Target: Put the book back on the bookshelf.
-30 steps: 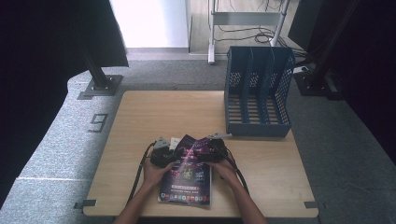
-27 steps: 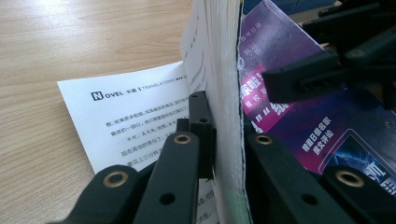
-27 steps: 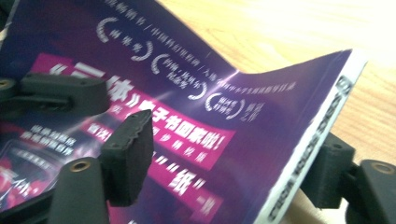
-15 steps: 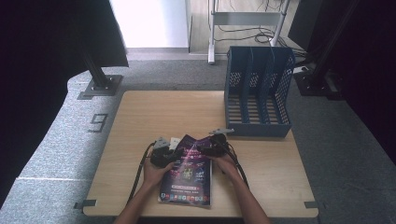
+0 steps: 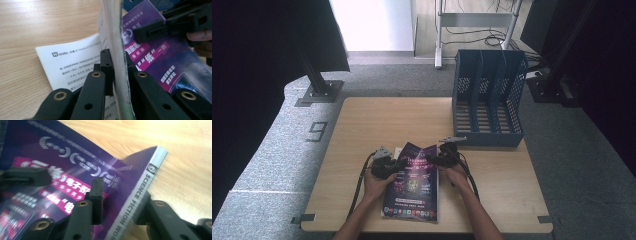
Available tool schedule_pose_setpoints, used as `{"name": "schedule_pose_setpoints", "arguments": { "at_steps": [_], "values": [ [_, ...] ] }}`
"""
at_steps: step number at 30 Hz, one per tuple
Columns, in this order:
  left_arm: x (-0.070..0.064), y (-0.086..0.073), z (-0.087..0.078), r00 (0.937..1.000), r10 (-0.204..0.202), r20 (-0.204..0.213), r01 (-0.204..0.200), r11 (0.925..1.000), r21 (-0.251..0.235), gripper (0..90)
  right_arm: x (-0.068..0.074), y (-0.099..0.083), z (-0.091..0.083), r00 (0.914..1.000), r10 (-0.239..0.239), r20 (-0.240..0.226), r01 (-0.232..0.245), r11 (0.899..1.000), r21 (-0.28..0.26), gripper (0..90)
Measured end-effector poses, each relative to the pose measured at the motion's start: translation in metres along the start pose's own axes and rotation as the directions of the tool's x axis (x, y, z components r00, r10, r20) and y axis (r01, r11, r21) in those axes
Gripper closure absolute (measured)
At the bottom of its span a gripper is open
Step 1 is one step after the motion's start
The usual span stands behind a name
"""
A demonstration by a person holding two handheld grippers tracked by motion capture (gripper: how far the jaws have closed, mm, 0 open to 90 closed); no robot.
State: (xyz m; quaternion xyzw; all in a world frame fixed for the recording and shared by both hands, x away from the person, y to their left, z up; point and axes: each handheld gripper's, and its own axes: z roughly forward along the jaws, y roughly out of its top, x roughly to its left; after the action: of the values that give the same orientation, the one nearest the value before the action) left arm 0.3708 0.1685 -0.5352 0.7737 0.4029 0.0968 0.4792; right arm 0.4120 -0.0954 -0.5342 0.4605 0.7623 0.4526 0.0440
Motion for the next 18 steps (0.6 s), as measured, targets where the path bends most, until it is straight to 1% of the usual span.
{"name": "schedule_pose_setpoints", "arguments": {
  "at_steps": [3, 5, 9, 10, 13, 15, 18],
  "values": [
    [-0.002, 0.002, -0.004, 1.0, 0.001, 0.008, -0.001, 0.9999, -0.014, 84.5, 0.008, 0.002, -0.007, 0.9984, -0.051, 0.022, 0.052, 0.999, -0.015, 68.4],
    [-0.004, 0.005, -0.008, 0.9999, 0.011, 0.011, -0.011, 0.9997, -0.02, 84.5, 0.011, 0.004, -0.011, 0.9976, -0.066, 0.021, 0.067, 0.997, -0.028, 68.7],
    [-0.007, 0.011, -0.016, 0.9996, 0.022, 0.016, -0.021, 0.9986, -0.049, 84.6, 0.015, 0.006, -0.021, 0.9959, -0.089, 0.016, 0.09, 0.994, -0.059, 69.0],
    [-0.008, 0.012, -0.017, 0.9995, 0.026, 0.016, -0.025, 0.9981, -0.056, 84.6, 0.017, 0.008, -0.023, 0.9959, -0.089, 0.018, 0.09, 0.994, -0.061, 69.1],
    [-0.01, 0.014, -0.022, 0.9995, 0.027, 0.017, -0.025, 0.9964, -0.081, 84.8, 0.022, 0.012, -0.03, 0.9928, -0.117, 0.023, 0.119, 0.99, -0.08, 69.5],
    [-0.011, 0.017, -0.026, 0.9993, 0.029, 0.022, -0.027, 0.9947, -0.099, 84.9, 0.026, 0.015, -0.036, 0.9896, -0.141, 0.027, 0.143, 0.984, -0.101, 69.8],
    [-0.014, 0.021, -0.033, 0.9988, 0.044, 0.022, -0.04, 0.9912, -0.126, 85.0, 0.031, 0.018, -0.043, 0.987, -0.158, 0.03, 0.16, 0.979, -0.126, 70.3]
  ]
}}
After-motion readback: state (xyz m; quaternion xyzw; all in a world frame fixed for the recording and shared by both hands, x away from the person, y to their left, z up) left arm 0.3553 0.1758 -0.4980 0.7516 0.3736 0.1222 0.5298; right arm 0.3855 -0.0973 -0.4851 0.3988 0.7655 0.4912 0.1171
